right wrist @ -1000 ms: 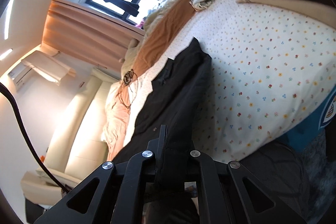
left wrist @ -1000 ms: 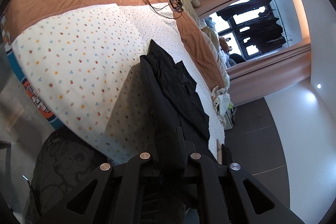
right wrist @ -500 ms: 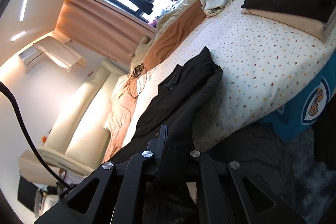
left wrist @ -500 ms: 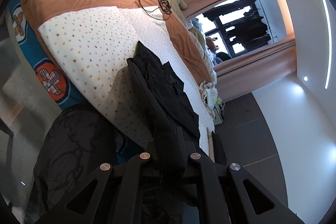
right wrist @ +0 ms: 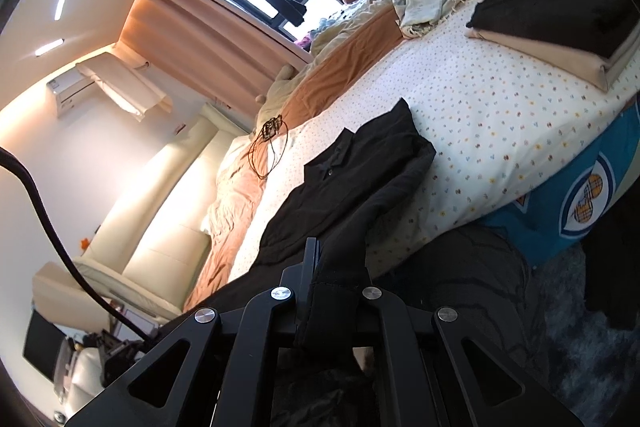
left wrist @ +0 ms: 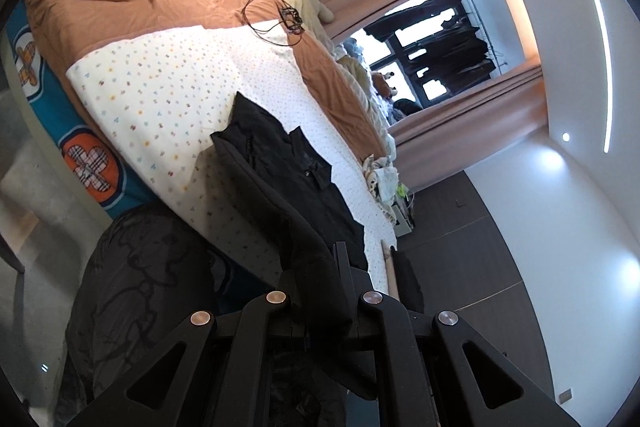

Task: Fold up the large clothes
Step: 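Lower the folded hem onto the collar end with both tools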

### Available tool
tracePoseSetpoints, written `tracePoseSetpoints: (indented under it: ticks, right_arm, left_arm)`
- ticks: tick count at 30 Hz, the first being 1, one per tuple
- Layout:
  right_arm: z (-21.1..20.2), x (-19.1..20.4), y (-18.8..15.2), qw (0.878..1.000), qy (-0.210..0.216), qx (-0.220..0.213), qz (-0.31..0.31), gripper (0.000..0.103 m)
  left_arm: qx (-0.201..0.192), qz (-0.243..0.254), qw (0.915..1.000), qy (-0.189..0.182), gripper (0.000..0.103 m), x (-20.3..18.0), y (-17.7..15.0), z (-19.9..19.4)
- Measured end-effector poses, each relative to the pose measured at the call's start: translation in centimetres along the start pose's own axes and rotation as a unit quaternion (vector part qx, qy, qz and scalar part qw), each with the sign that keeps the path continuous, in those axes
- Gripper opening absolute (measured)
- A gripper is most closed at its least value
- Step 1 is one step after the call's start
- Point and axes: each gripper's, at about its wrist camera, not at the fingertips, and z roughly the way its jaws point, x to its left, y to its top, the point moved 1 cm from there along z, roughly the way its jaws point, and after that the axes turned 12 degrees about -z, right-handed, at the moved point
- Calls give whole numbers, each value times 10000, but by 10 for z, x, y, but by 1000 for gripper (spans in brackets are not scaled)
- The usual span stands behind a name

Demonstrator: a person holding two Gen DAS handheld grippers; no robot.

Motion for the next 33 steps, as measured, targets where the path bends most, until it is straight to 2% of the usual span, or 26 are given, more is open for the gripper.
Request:
tracePoseSetpoints:
  ticks: [6,18,27,33]
  right_arm:
    - [7,7,28,9999,83,-125,-46,6]
    - [43,26,119,9980,164,-570,-232,6]
    - [105,24,177,9977,112,-592,-312,6]
    - [154,11,202,9980,-110,-505,-350,6]
  left_arm:
    - [-49,224,9997,-87,8,-33,22,11]
    - [-224,679,9973,-170,8,-107,94,61]
    - [-223,683,9974,72,8,-124,155,124]
    - [-105,661,9974,261,8,-121,188,178]
